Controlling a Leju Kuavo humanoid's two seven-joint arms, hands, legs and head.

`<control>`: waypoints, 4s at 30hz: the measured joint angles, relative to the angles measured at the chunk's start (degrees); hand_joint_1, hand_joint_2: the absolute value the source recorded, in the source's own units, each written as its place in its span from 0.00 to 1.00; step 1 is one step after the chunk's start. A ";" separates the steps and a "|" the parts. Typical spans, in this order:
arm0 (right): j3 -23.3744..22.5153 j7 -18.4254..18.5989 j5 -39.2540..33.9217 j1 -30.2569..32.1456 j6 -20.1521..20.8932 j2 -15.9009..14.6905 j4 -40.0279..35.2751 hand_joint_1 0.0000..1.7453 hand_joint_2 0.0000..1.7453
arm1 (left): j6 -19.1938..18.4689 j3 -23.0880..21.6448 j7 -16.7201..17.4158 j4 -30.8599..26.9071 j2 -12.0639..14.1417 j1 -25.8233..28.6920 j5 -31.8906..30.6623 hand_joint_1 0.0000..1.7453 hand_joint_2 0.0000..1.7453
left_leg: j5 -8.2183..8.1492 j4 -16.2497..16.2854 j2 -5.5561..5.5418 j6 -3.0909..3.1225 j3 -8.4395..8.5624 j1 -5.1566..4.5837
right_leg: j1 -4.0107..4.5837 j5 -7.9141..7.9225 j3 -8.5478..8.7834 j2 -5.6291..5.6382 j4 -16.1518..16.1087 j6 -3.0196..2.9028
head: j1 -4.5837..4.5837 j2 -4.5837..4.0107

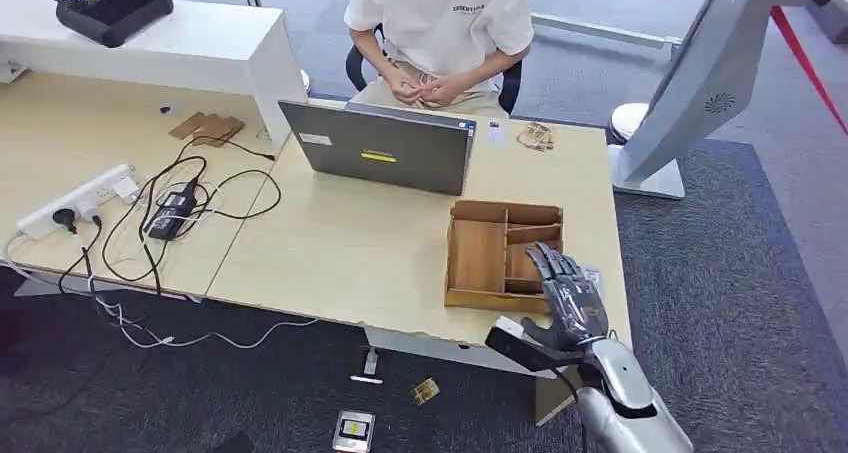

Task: Pass the card to the sensor for recognition and then transmit it.

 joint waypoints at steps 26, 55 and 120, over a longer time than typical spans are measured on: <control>0.02 -1.22 -3.15 -0.81 -2.23 1.38 3.13 1.00 1.00 | -0.28 -0.02 0.61 0.00 -0.11 -0.65 -1.53 0.00 0.00 | 0.00 0.00 0.01 0.00 0.02 0.00 | 0.00 0.00 0.00 0.00 0.01 0.00 | 0.00 0.00; -4.31 -2.25 -6.01 -6.24 -8.28 1.40 2.71 1.00 1.00 | -0.39 -0.02 0.42 0.00 -0.15 -1.44 -2.75 0.00 0.00 | 0.01 0.02 0.02 0.00 0.05 -0.01 | -0.01 0.03 0.03 0.00 0.02 -0.01 | 0.00 0.00; -10.73 -12.18 14.46 -36.28 -20.17 9.66 30.13 0.00 0.00 | -4.92 -2.08 2.10 -0.09 -1.77 -5.56 -7.85 0.00 0.00 | 0.16 0.05 0.01 -0.04 -0.02 0.00 | 0.00 0.17 -0.07 0.01 0.04 -0.02 | 0.00 0.00</control>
